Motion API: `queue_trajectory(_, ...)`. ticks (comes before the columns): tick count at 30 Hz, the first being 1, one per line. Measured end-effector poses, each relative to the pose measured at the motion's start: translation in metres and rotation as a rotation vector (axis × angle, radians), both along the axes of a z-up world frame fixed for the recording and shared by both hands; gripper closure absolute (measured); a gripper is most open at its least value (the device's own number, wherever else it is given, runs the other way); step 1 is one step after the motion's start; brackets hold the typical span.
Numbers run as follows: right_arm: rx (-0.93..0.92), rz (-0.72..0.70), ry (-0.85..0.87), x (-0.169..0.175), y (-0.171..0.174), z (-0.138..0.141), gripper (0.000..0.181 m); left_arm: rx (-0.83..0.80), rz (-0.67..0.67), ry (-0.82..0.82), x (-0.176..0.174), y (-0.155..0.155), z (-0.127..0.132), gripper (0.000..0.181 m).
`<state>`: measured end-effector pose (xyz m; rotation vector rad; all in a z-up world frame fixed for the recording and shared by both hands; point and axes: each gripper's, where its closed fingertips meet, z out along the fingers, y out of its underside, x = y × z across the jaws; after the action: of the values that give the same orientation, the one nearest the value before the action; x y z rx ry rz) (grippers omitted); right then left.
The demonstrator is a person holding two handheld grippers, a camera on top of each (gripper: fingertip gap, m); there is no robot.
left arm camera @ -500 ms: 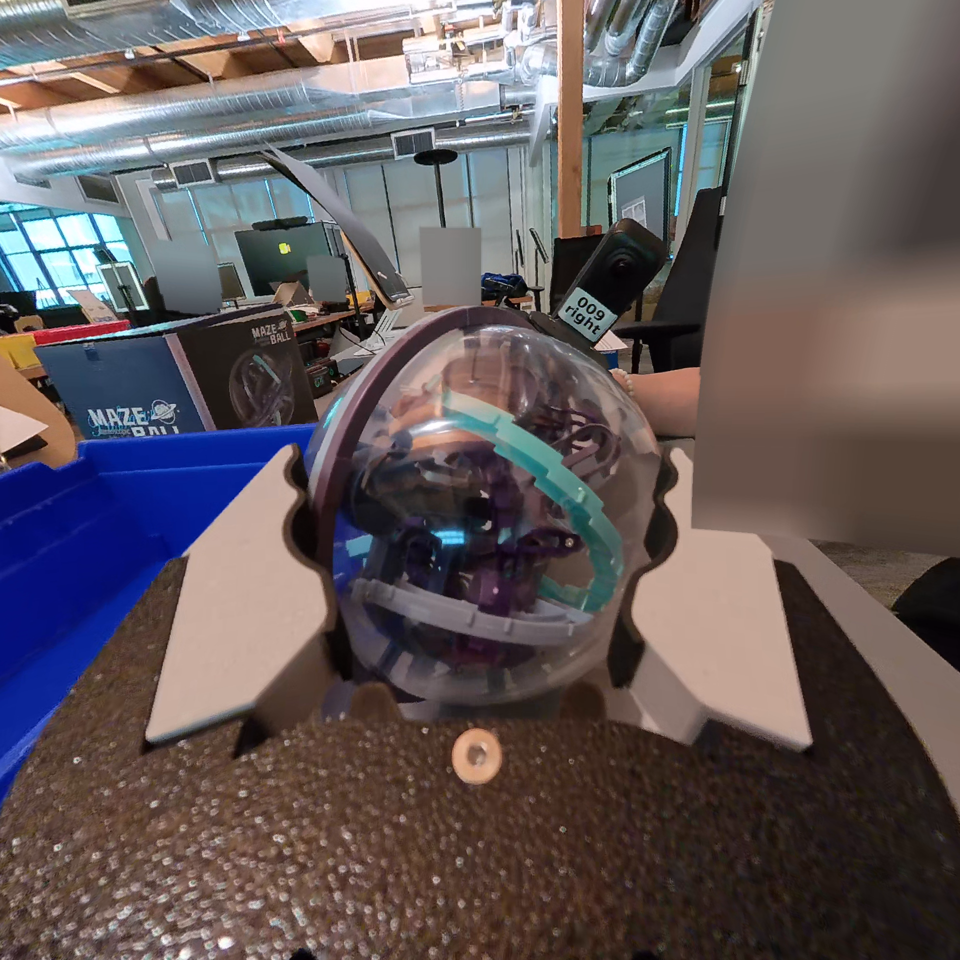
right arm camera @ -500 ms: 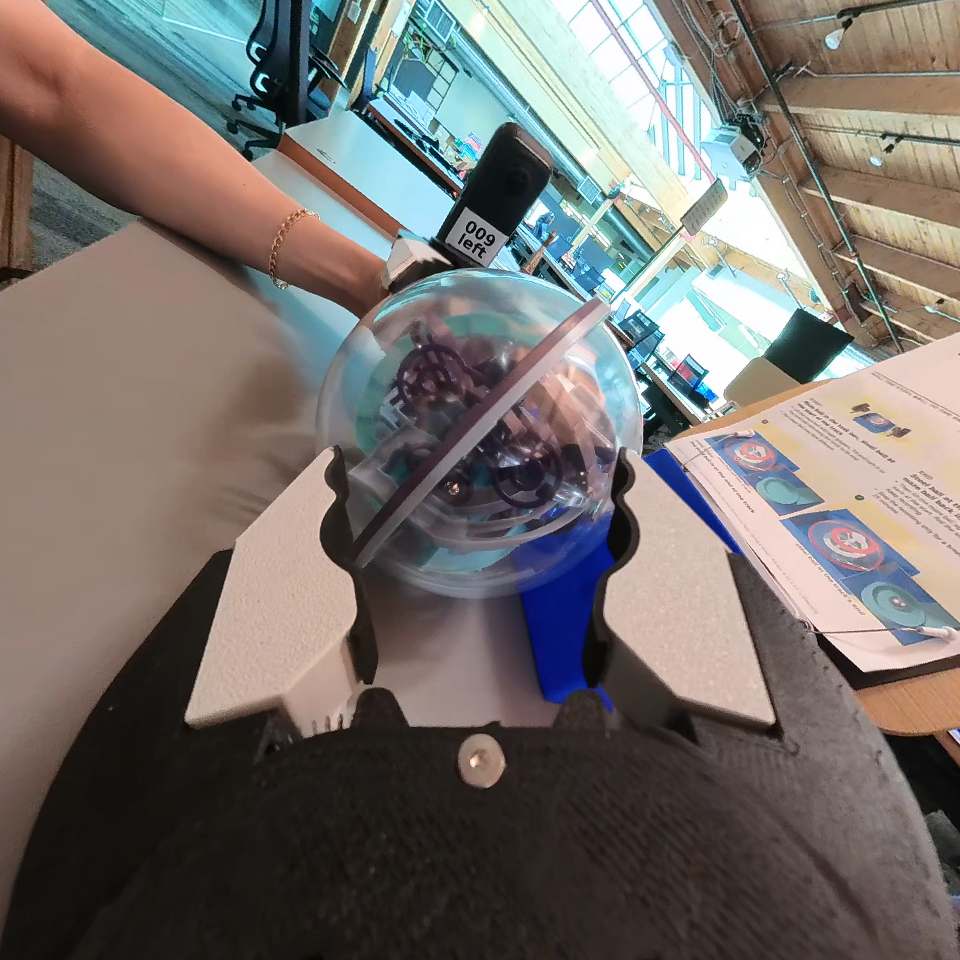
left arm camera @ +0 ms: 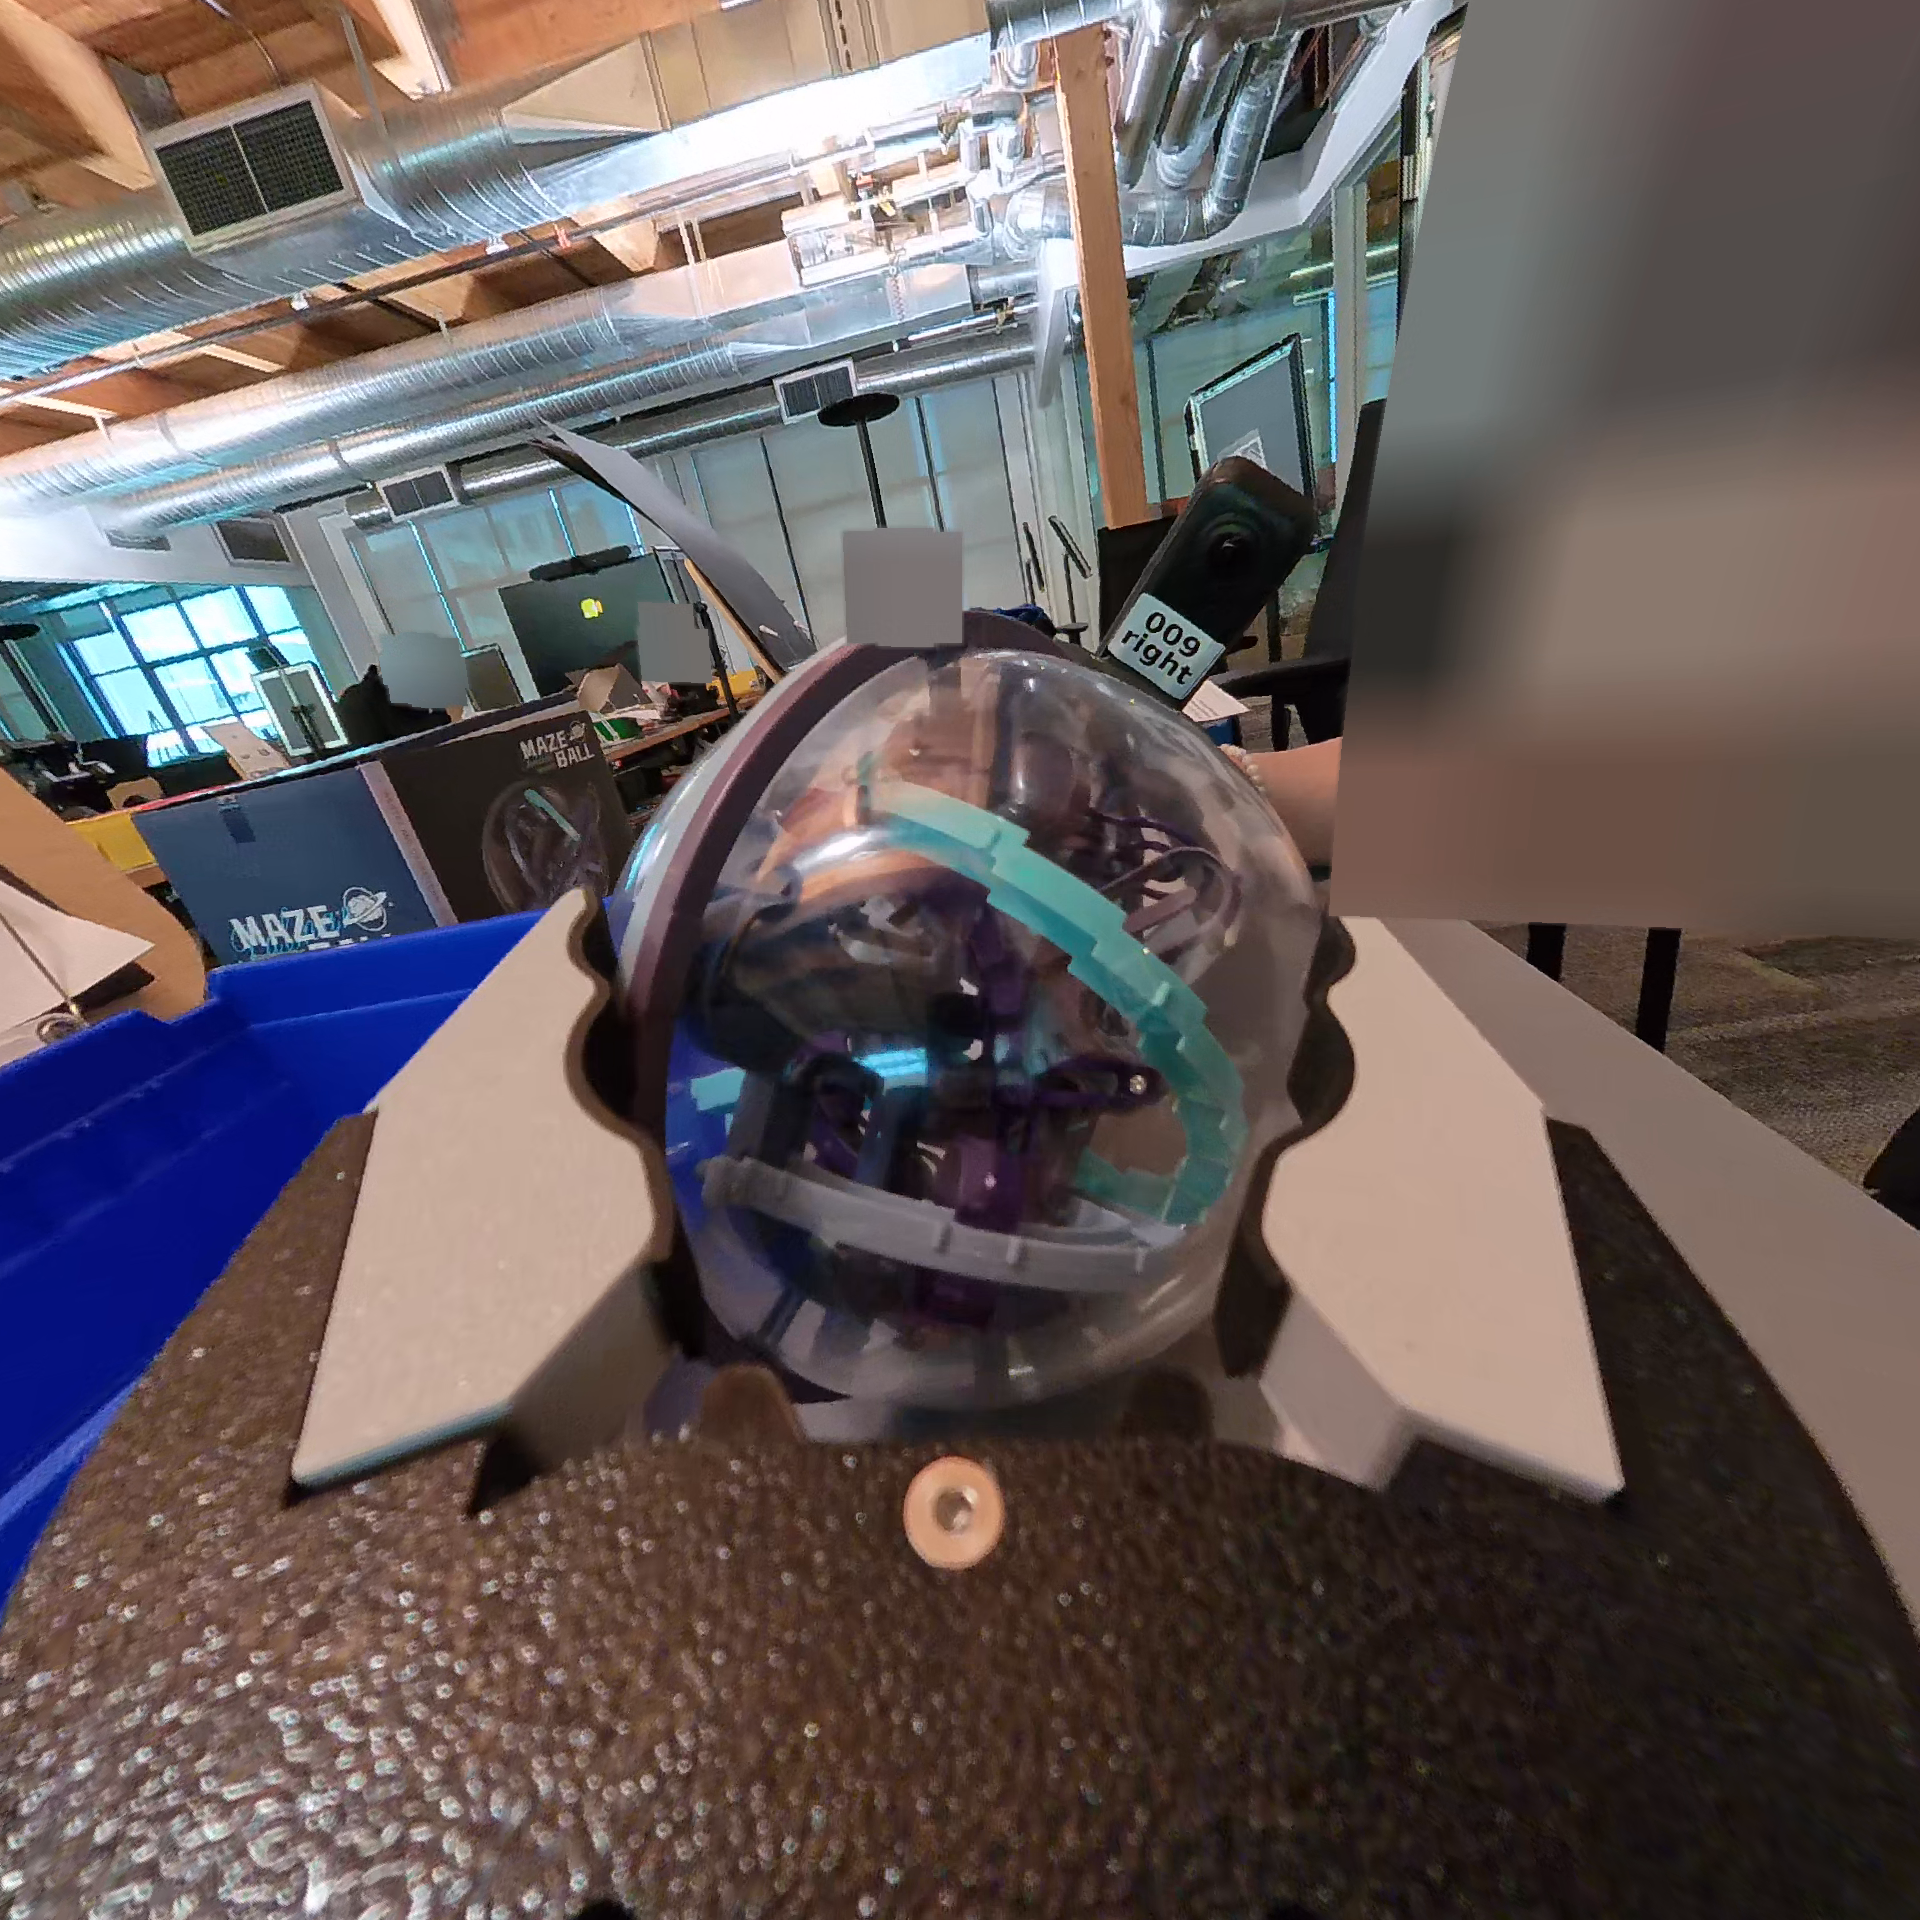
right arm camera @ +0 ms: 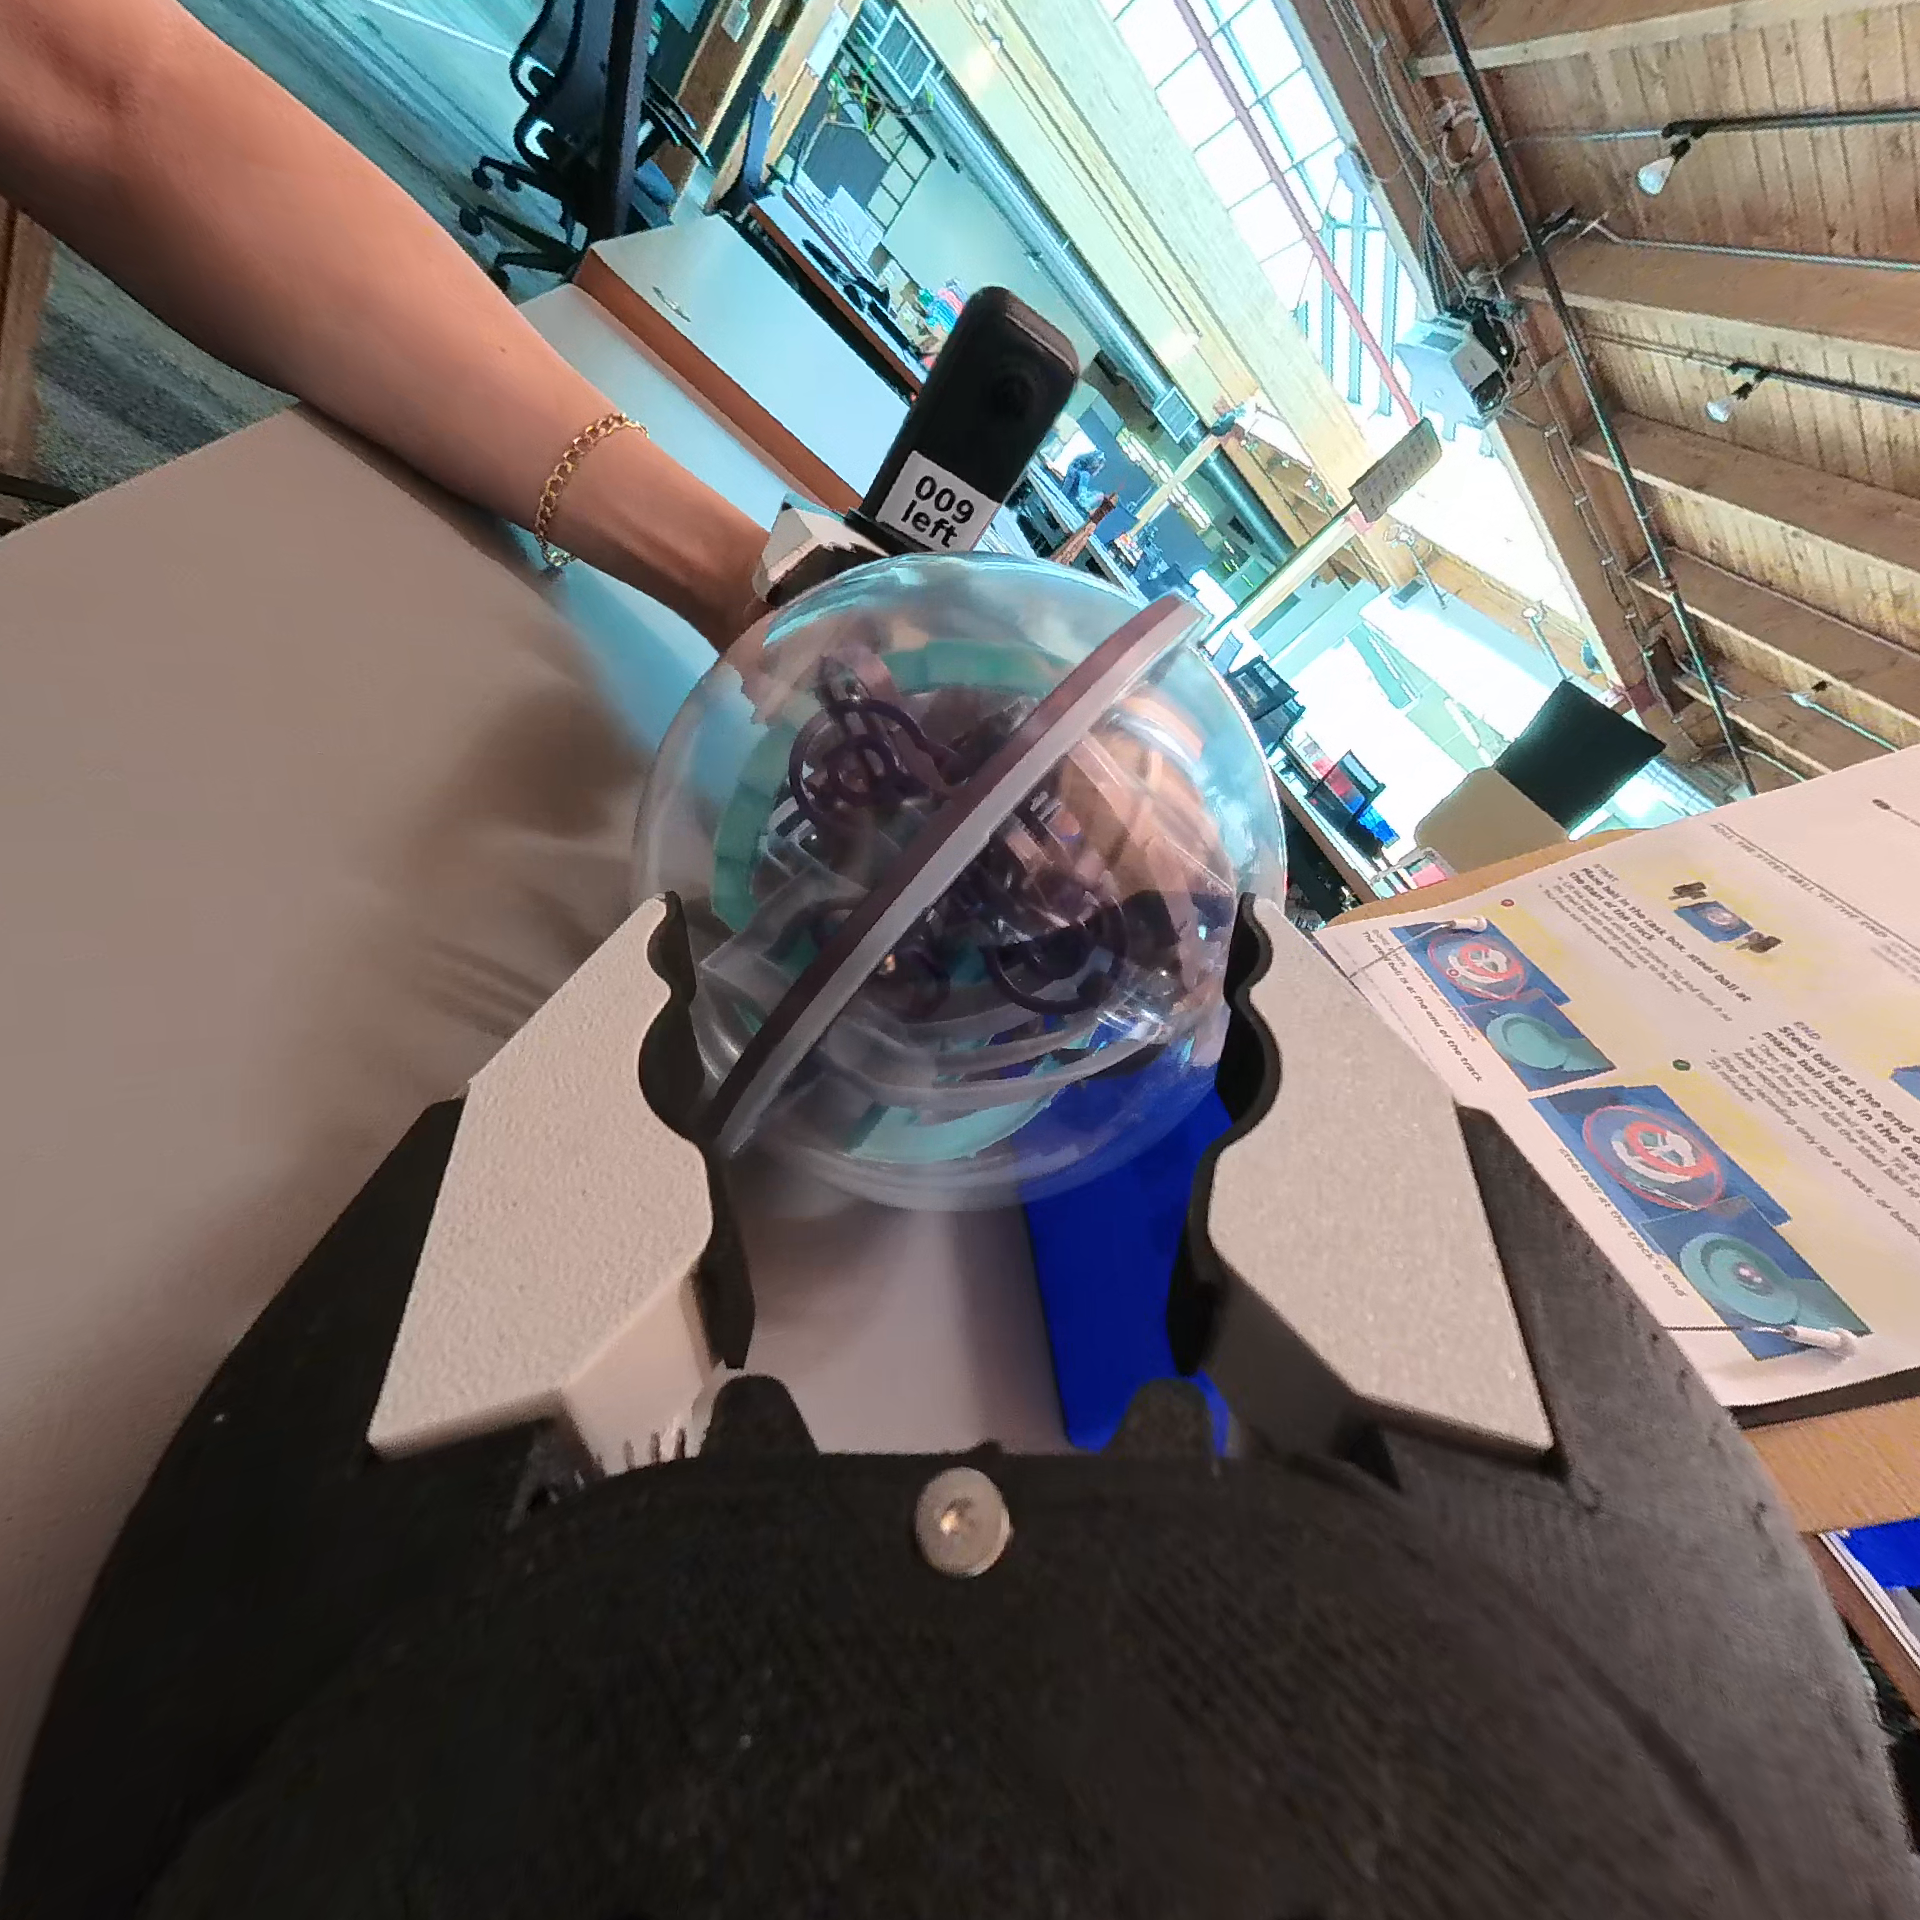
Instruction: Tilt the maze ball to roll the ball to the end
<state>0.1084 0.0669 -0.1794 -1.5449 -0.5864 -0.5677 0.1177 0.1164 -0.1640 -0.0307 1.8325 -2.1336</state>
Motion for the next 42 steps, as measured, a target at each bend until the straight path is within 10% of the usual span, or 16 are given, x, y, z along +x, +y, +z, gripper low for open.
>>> queue_trajectory(42, 0.044, 0.006, 0.146, 0.008, 0.002, 0.001, 0.082, -0.028, 0.024, 0.085, 0.006, 0.006, 0.001, 0.055)
